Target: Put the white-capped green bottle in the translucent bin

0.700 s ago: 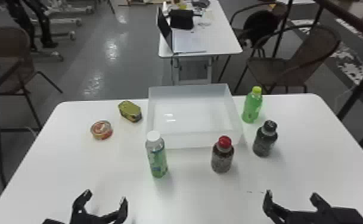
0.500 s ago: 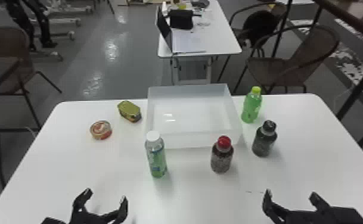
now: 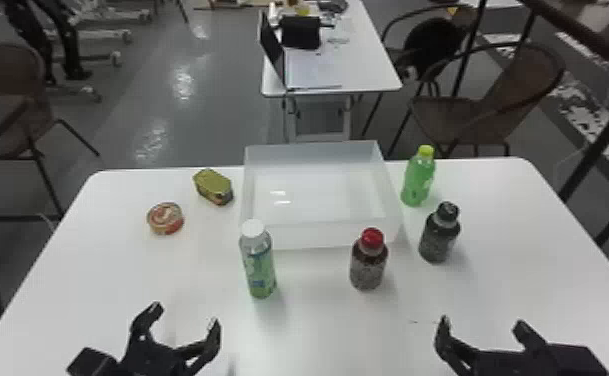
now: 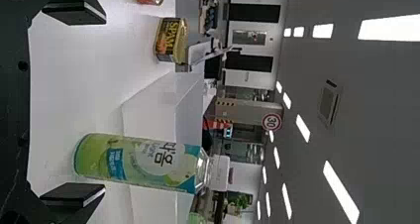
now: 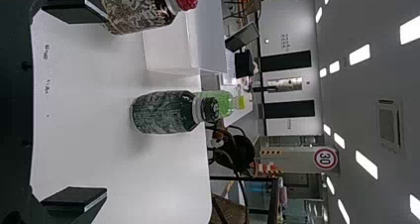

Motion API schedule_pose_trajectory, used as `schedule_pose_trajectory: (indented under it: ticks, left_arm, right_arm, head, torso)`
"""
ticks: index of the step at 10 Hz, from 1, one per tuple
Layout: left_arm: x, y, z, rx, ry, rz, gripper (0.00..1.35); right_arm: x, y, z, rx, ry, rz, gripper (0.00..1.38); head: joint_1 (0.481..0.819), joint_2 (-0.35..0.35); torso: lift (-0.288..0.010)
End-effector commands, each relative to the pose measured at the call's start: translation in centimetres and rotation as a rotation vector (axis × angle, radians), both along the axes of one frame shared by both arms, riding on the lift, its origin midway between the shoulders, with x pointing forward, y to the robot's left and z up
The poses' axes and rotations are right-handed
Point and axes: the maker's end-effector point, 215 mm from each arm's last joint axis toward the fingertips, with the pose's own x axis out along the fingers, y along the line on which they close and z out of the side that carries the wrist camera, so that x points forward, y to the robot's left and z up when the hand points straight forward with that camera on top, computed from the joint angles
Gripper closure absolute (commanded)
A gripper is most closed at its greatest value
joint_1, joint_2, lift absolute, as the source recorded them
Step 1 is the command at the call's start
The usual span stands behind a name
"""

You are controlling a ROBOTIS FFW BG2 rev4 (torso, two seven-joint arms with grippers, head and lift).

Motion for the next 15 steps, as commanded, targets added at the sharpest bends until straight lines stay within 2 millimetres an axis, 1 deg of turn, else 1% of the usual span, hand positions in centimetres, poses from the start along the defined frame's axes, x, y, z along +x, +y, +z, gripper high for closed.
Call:
schedule_pose_trajectory:
  ticks: [1, 2, 3, 4, 6, 8, 9, 10, 12, 15]
  left_arm:
    - [1.3, -2.8, 0.0, -0.021, 0.013, -0.082, 0.1]
    - [2.0, -5.2, -0.3, -0.04, 0.03, -0.164, 0.1]
    - [2.7, -6.9, -0.3, -0.054, 0.038, -0.231, 0.11]
    - [3.4, -8.4, -0.2, -0.061, 0.046, -0.275, 0.11]
    - [4.8, -10.8, -0.1, -0.028, 0.051, -0.363, 0.11]
    - [6.9, -11.6, 0.0, -0.006, 0.046, -0.391, 0.11]
    - [7.7, -12.0, 0.5, 0.001, 0.035, -0.405, 0.11]
    - [8.3, -12.7, 0.9, 0.006, 0.025, -0.423, 0.11]
    - [9.1, -13.9, 0.8, 0.004, 0.024, -0.447, 0.11]
    - [10.6, -13.8, 0.7, 0.019, 0.009, -0.406, 0.11]
  right_arm:
    - [0.2, 0.0, 0.1, 0.001, -0.003, 0.001, 0.06]
    - [0.6, 0.0, 0.4, 0.0, -0.012, -0.001, 0.06]
    - [1.0, -0.1, 0.7, -0.001, -0.022, -0.002, 0.06]
    - [1.3, -0.1, 1.0, 0.001, -0.029, -0.002, 0.06]
    - [1.7, -0.2, 1.1, 0.003, -0.037, -0.008, 0.06]
    - [2.0, -0.1, 1.2, 0.014, -0.046, -0.012, 0.06]
    - [2.3, 0.3, 1.4, 0.018, -0.052, -0.005, 0.06]
    - [2.6, 0.5, 1.4, 0.024, -0.055, -0.003, 0.06]
    - [2.7, 0.7, 1.3, 0.033, -0.055, 0.0, 0.06]
    - [3.0, 0.9, 1.5, 0.041, -0.063, 0.002, 0.06]
  head:
    - [0.695, 0.033]
    - [0.695, 0.009]
    - [0.695, -0.027]
    - [0.695, -0.057]
    - [0.695, -0.088]
    - [0.695, -0.116]
    - [0.695, -0.119]
    - [0.695, -0.12]
    - [0.695, -0.124]
    - [0.695, -0.13]
  torso:
    - [-0.073]
    - [-0.073]
    - [-0.073]
    - [-0.073]
    - [-0.073]
    - [-0.073]
    - [-0.073]
    - [-0.073]
    - [-0.073]
    - [-0.073]
